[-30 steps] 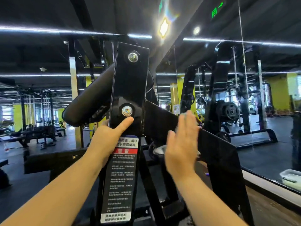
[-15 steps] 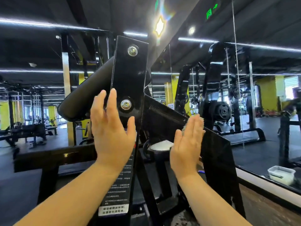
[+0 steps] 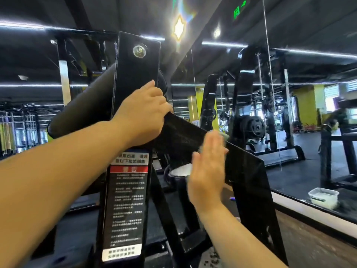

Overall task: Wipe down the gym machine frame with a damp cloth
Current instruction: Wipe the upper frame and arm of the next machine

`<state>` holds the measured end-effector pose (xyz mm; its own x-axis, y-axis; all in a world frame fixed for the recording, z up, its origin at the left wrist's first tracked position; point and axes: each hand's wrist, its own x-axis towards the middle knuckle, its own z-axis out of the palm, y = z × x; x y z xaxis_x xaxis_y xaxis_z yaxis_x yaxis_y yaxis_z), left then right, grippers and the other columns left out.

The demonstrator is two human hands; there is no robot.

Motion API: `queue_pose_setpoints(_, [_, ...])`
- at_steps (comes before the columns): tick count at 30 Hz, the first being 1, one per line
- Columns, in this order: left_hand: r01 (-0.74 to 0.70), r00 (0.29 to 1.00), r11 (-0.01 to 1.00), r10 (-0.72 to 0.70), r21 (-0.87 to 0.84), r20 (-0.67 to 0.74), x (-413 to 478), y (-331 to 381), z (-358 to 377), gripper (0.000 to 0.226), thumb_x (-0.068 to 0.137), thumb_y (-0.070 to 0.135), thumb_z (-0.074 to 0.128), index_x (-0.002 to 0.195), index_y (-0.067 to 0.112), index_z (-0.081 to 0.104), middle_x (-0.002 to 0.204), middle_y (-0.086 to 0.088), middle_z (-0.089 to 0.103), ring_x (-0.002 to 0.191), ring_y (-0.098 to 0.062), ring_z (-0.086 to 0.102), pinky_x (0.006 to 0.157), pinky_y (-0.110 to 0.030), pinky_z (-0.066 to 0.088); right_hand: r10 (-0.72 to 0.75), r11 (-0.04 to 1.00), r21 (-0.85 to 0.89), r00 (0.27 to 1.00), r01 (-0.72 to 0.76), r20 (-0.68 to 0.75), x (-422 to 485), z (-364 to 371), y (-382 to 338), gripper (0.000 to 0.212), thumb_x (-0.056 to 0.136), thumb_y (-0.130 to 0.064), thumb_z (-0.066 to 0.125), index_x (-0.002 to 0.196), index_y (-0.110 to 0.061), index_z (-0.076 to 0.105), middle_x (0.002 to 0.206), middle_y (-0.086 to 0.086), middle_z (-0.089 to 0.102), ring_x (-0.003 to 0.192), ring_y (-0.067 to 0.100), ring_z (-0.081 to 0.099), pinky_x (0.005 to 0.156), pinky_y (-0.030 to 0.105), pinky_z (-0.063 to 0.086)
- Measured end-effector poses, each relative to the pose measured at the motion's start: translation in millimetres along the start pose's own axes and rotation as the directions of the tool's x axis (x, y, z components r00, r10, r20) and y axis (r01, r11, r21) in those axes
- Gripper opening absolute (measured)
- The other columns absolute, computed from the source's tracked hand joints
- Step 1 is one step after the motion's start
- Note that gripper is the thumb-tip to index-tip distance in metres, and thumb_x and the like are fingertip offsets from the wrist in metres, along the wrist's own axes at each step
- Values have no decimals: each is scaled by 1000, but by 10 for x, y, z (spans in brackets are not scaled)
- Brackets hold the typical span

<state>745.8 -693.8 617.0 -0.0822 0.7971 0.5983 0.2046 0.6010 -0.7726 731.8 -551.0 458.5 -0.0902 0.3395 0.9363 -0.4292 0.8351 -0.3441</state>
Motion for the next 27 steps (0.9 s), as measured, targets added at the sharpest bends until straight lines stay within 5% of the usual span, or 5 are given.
queue_pose_setpoints(6, [20, 995, 995, -29, -96, -99, 2, 14, 34, 52, 80, 23, 25, 93, 5, 72, 81, -10, 69, 89, -31, 61, 105, -46, 31, -367, 913, -133, 919, 385, 145, 89, 2, 121, 54, 99, -17, 34, 148, -5, 16, 156, 11, 22, 146, 24, 16, 120, 39, 11])
queue_pose_setpoints(10, [100, 982, 984, -121, -147, -142, 33, 102, 85, 45, 80, 17, 29, 83, 5, 72, 77, -10, 68, 87, -31, 61, 107, -47, 33, -171, 977, -107, 978, 183, 118, -51, -370, 680, 55, 99, -18, 33, 150, -6, 14, 158, 8, 18, 148, 17, 9, 120, 36, 7])
queue_pose_setpoints(14, [131, 971, 979, -158, -155, -180, 38, 106, 138, 39, 79, 13, 34, 81, 5, 73, 76, -10, 69, 86, -31, 62, 106, -45, 33, 41, 999, 8, 999, -41, 22, 16, -157, 240, 53, 100, -21, 30, 146, -11, 7, 157, 2, 8, 148, 16, 1, 120, 43, 5])
queue_pose_setpoints(22, [55, 977, 983, -89, -178, -192, 27, 61, 77, 46, 80, 16, 30, 89, 7, 74, 79, -11, 71, 89, -31, 64, 101, -47, 39, -392, 904, -121, 907, 411, 152, 142, 74, 2, 49, 104, -26, 27, 149, -11, 13, 156, 7, 19, 147, 21, 14, 120, 41, 13])
queue_pose_setpoints(27, [66, 978, 976, -104, -209, -179, 0, 48, 103, 40, 77, 12, 38, 94, 3, 73, 86, -13, 71, 94, -33, 62, 106, -49, 33, 41, 980, -199, 996, -24, 78, -105, -373, 752, 61, 97, -40, 24, 151, -17, 7, 161, 3, 8, 149, 14, 0, 119, 46, 1])
